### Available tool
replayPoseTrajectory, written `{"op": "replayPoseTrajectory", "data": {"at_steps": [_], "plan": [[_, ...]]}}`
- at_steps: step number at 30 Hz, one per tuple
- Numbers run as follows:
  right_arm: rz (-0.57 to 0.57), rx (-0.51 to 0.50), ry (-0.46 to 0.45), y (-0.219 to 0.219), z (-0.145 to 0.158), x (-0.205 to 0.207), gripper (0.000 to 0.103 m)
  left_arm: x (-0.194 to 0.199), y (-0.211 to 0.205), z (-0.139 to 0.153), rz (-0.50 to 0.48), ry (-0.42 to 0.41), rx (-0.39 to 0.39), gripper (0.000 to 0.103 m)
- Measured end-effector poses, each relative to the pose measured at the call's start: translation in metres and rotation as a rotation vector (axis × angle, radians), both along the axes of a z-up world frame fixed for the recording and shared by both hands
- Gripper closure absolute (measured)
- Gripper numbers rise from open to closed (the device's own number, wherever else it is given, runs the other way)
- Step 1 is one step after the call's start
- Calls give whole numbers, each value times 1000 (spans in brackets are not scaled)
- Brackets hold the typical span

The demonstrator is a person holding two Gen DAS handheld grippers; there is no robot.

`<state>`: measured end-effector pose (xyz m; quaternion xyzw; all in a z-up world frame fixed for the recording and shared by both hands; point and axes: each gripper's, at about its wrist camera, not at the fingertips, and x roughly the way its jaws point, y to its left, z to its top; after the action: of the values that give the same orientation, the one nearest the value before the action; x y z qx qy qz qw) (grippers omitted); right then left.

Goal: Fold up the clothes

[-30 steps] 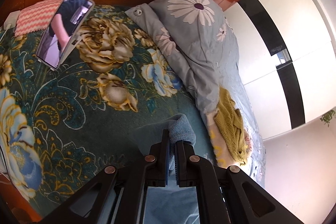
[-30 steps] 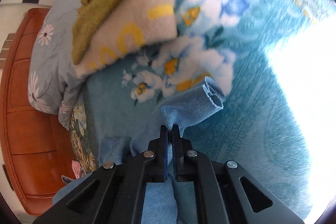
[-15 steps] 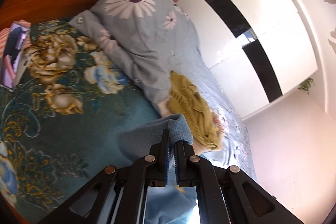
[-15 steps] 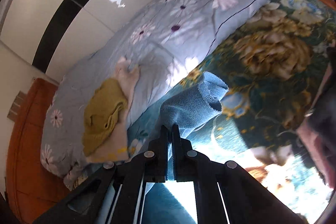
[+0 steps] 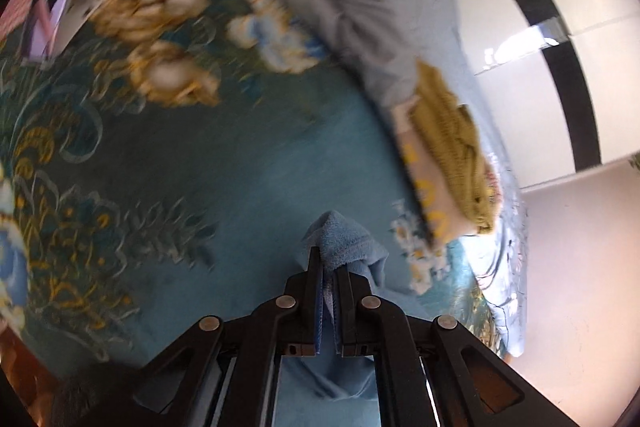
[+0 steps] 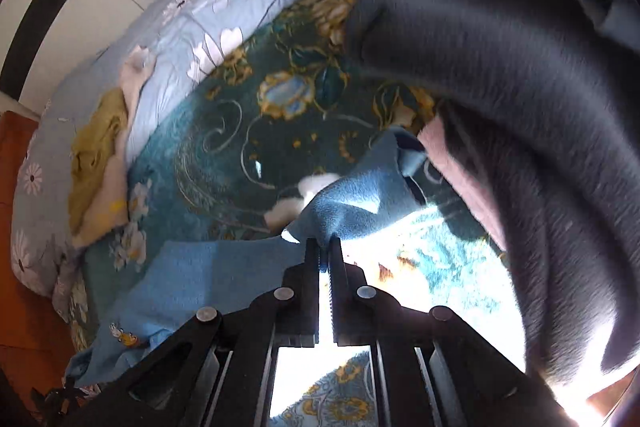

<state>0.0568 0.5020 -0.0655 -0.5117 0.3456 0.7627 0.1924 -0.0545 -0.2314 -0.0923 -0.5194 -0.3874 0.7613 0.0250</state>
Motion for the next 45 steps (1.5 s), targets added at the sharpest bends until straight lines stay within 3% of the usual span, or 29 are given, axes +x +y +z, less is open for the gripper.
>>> {"op": "replayPoseTrajectory", "data": {"at_steps": [4, 6, 7, 8, 9, 14, 19, 23, 27, 30, 34, 39, 45], "plan": [[45, 8, -49, -17, -7, 0, 98, 6, -8, -16, -5, -56, 14, 95], [63, 2, -63, -22, -5, -1, 96, 6, -7, -18, -33, -87, -10, 78], [70, -1, -68, -24, -3, 0, 93, 7, -7, -18, -46, -98, -23, 60], [77, 3, -74, -27, -1, 1, 80, 8, -8, -18, -55, -104, -36, 47], [84, 15, -77, -31, 2, 2, 70, 7, -4, -17, -72, -103, -48, 44], [204, 71, -50, -65, 22, -8, 69, -18, 32, -14, -191, -72, -100, 41], [448, 24, 28, -134, 18, -71, 69, -43, 67, -11, -311, -41, -152, 41], [613, -14, 50, -186, -2, -131, 65, -69, 108, -20, -446, -38, -218, 38], [726, -12, -44, -224, -36, -176, 65, -96, 149, -53, -591, -83, -250, 38], [779, -23, -91, -238, -55, -175, 65, -98, 166, -72, -661, -105, -268, 38], [864, 7, -121, -242, -67, -143, 64, -88, 178, -89, -748, -126, -306, 38], [890, -4, -153, -235, -78, -111, 63, -76, 190, -104, -846, -143, -361, 38], [913, 118, -102, -232, -65, -141, 61, -84, 199, -108, -927, -145, -373, 38]]}}
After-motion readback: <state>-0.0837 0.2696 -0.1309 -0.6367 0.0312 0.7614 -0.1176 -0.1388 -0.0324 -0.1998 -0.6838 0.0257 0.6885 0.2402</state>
